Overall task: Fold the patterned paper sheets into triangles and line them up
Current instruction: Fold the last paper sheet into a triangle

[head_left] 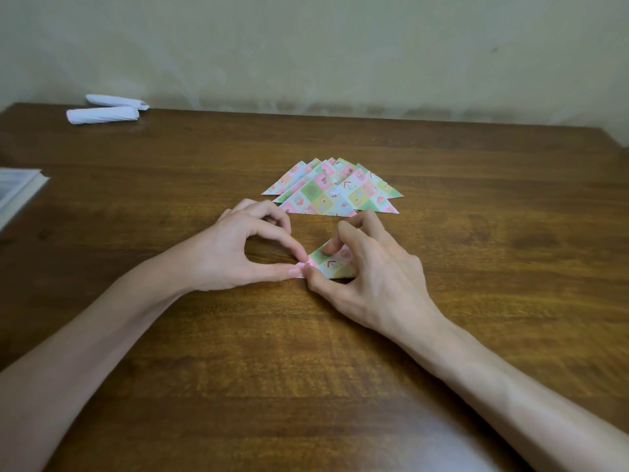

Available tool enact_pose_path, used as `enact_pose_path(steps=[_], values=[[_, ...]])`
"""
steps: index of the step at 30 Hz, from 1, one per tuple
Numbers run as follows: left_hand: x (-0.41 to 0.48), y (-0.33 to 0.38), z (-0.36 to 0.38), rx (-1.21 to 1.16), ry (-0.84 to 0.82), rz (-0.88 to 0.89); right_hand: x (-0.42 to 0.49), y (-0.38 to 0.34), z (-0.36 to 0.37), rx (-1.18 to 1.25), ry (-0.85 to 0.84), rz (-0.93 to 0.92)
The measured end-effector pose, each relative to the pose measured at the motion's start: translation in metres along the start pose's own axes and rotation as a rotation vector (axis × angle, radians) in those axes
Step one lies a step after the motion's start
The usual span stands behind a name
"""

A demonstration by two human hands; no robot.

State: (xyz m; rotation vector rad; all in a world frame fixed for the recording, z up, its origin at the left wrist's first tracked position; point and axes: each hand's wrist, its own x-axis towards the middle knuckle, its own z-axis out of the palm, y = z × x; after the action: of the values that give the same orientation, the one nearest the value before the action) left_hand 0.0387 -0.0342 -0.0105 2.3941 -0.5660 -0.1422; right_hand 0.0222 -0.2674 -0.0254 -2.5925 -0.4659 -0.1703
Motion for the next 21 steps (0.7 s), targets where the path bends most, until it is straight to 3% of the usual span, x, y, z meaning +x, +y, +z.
enact_pose_path(steps=[12,21], values=[[-0.004,-0.006,-0.011,0.032,-0.137,0.017,-0.002,-0.005,0.004,-0.024,0.021,0.02],[-0.004,-0.004,-0.004,0.043,-0.076,0.002,0.001,-0.006,0.005,-0.029,0.006,0.046]])
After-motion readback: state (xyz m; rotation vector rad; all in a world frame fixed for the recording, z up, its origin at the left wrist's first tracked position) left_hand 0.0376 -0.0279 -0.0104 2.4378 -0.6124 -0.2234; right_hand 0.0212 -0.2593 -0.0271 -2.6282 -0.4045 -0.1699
